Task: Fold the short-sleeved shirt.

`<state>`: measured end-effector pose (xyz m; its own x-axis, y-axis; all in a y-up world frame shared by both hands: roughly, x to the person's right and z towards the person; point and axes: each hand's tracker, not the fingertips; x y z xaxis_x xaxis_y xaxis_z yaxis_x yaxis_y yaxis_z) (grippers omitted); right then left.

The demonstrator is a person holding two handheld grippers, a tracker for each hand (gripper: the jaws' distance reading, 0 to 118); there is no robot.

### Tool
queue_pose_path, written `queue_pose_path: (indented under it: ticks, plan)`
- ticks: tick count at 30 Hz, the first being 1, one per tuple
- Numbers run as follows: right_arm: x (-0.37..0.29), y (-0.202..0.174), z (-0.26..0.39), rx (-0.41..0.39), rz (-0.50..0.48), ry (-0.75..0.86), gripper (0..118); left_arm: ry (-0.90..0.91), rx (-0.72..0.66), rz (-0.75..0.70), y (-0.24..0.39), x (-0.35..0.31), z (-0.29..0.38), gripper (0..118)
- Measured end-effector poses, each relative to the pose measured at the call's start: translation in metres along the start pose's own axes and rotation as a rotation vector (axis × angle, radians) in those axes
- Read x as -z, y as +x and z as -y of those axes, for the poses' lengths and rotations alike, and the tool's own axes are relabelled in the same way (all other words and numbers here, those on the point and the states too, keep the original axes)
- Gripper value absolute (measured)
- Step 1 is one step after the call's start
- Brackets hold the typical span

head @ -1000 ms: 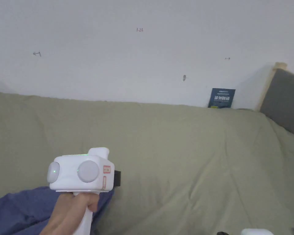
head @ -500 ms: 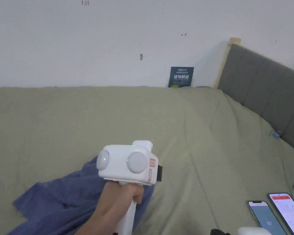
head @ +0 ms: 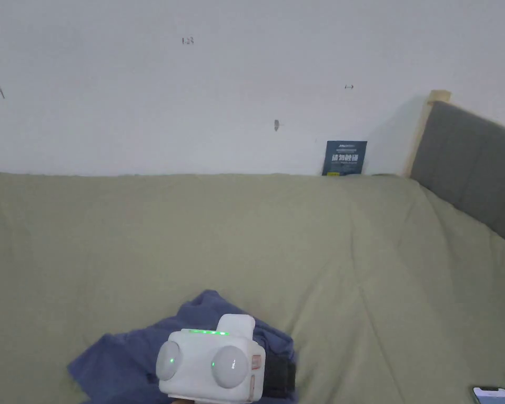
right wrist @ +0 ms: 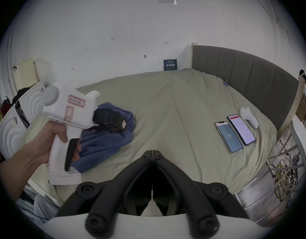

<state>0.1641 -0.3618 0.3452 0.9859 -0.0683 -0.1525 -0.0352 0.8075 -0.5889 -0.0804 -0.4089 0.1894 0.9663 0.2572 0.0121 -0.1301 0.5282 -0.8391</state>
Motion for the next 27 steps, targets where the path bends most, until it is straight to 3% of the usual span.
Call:
queue_pose_path:
  ticks: [6, 7, 8, 9, 10, 19, 27]
  plan:
    - [-0.017, -0.024, -0.004, -0.034, -0.068, 0.044, 0, 0.198, -0.022, -0.090, -0.060, -0.125, 0.045, 108]
    - [-0.019, -0.029, -0.005, -0.037, -0.081, 0.048, 0, 0.220, -0.052, -0.104, -0.071, -0.147, 0.057, 93]
    - [-0.021, -0.033, -0.005, -0.043, -0.093, 0.056, 0, 0.254, -0.068, -0.097, -0.082, -0.167, 0.068, 63]
    - [-0.024, -0.038, -0.005, -0.053, -0.102, 0.065, 0, 0.270, -0.072, -0.097, -0.092, -0.184, 0.080, 15]
    - [-0.026, -0.042, -0.005, -0.062, -0.104, 0.066, 0, 0.310, -0.094, -0.124, -0.099, -0.196, 0.092, 0]
    - [-0.036, -0.074, 0.006, -0.115, -0.152, 0.121, 0, 0.584, -0.172, -0.357, -0.143, -0.294, 0.183, 0]
    - [-0.034, -0.088, 0.005, -0.149, -0.169, 0.117, 1, 0.551, -0.230, -0.370, -0.163, -0.303, 0.201, 0]
